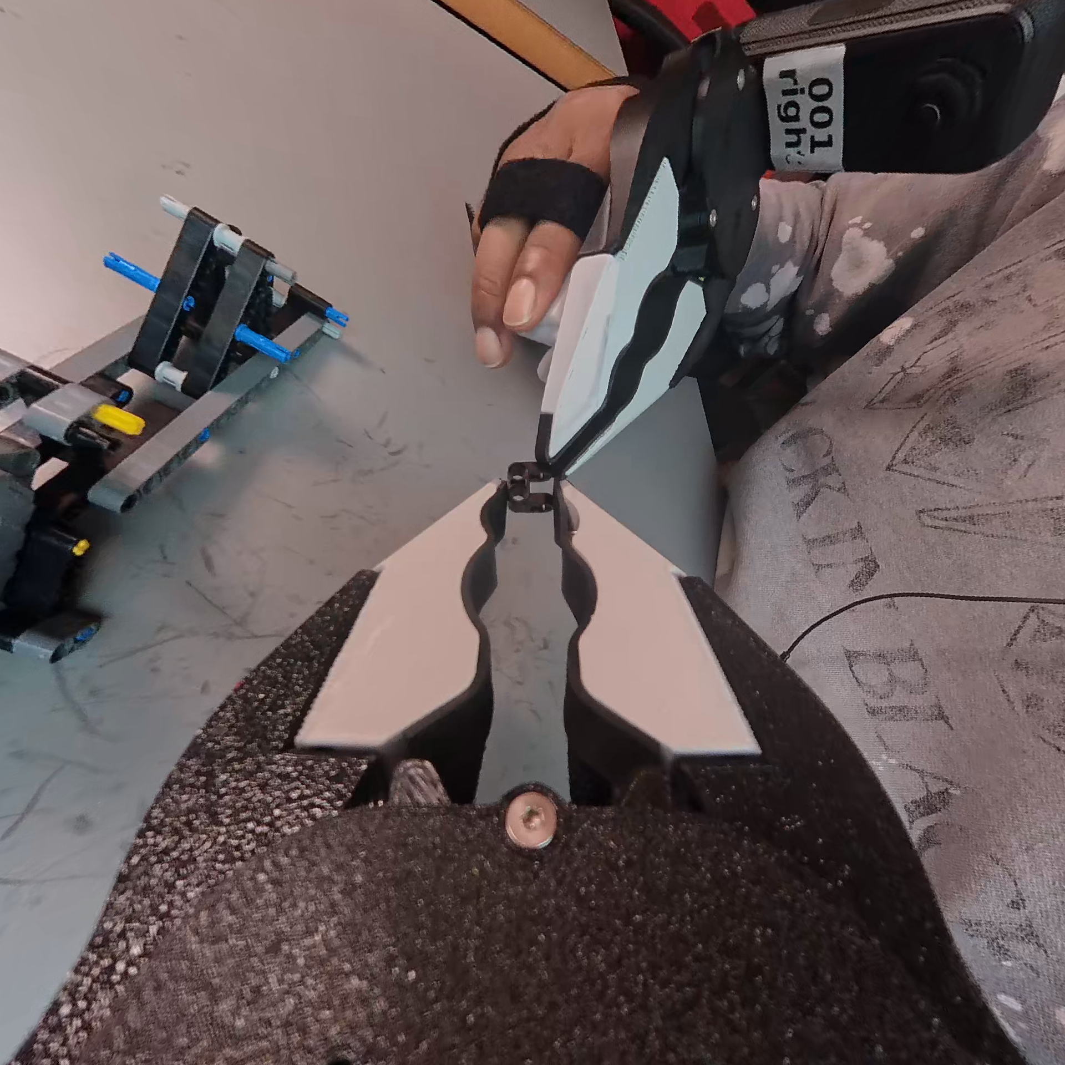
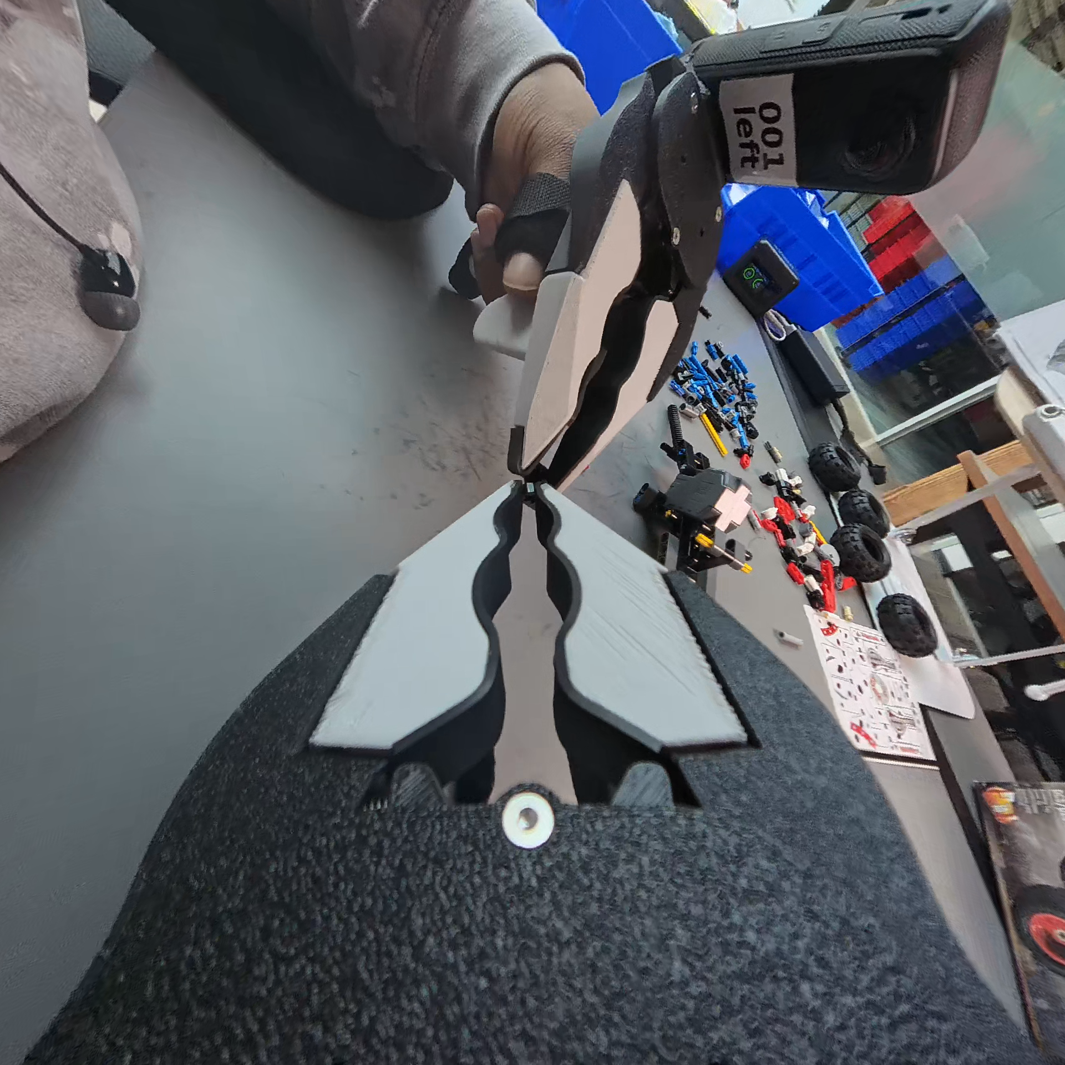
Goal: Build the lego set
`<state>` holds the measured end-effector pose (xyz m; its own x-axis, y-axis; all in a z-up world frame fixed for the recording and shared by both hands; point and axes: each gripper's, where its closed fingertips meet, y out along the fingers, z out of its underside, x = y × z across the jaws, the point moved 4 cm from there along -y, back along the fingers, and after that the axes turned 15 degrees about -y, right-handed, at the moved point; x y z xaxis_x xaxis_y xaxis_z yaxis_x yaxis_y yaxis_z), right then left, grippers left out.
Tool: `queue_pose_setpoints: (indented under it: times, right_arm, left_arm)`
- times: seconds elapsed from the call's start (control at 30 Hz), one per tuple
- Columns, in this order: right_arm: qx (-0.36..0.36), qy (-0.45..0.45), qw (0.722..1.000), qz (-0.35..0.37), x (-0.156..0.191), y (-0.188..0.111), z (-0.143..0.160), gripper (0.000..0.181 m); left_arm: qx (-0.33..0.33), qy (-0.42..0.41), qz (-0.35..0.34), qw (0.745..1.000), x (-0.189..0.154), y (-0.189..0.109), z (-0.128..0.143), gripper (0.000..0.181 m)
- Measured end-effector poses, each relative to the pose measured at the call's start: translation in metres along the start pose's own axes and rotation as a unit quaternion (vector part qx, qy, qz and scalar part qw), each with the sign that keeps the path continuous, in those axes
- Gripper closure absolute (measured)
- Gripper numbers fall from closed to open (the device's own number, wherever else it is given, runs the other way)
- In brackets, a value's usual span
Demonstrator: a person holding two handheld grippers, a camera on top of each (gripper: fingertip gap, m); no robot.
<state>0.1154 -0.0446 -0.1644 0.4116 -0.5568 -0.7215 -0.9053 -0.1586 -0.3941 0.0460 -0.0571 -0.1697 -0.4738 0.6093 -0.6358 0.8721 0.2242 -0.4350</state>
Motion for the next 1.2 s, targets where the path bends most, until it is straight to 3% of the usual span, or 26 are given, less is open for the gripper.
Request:
queue_pose_setpoints:
  times: [0.27,0.37,0.5,0.67,0.8,0.93,1.03,1.2]
  right_arm:
    - [-0.080,0.150,0.985,0.006,-0.019,-0.017,0.003,0.181]
    - [-0.075,0.134,0.988,0.022,-0.021,-0.018,0.004,0.181]
    - [-0.058,0.082,0.995,0.016,-0.013,-0.010,-0.002,0.161]
    - [-0.028,0.020,0.999,0.029,-0.008,-0.001,-0.003,0.171]
    - [-0.067,0.103,0.992,0.021,-0.015,-0.007,-0.004,0.173]
    - [-0.174,0.248,0.953,0.026,-0.039,-0.028,-0.008,0.173]
    - [-0.256,0.321,0.912,0.020,-0.051,-0.038,-0.018,0.173]
    - [-0.314,0.405,0.859,-0.003,-0.057,-0.037,-0.019,0.173]
  left_arm:
    - [-0.051,-0.002,0.030,0.998,-0.007,-0.009,-0.011,0.164]
    - [-0.055,-0.006,0.039,0.998,-0.009,-0.009,-0.011,0.164]
    - [-0.054,-0.015,0.046,0.997,-0.010,-0.009,-0.011,0.164]
    - [-0.041,-0.024,0.048,0.998,-0.010,-0.004,-0.007,0.164]
    - [-0.052,-0.016,0.059,0.997,-0.012,-0.007,-0.010,0.163]
    - [-0.089,0.036,0.042,0.994,-0.016,-0.015,-0.017,0.149]
    - [-0.138,0.087,0.024,0.986,-0.023,-0.019,-0.030,0.150]
    - [-0.210,0.140,0.039,0.967,-0.048,-0.028,-0.052,0.161]
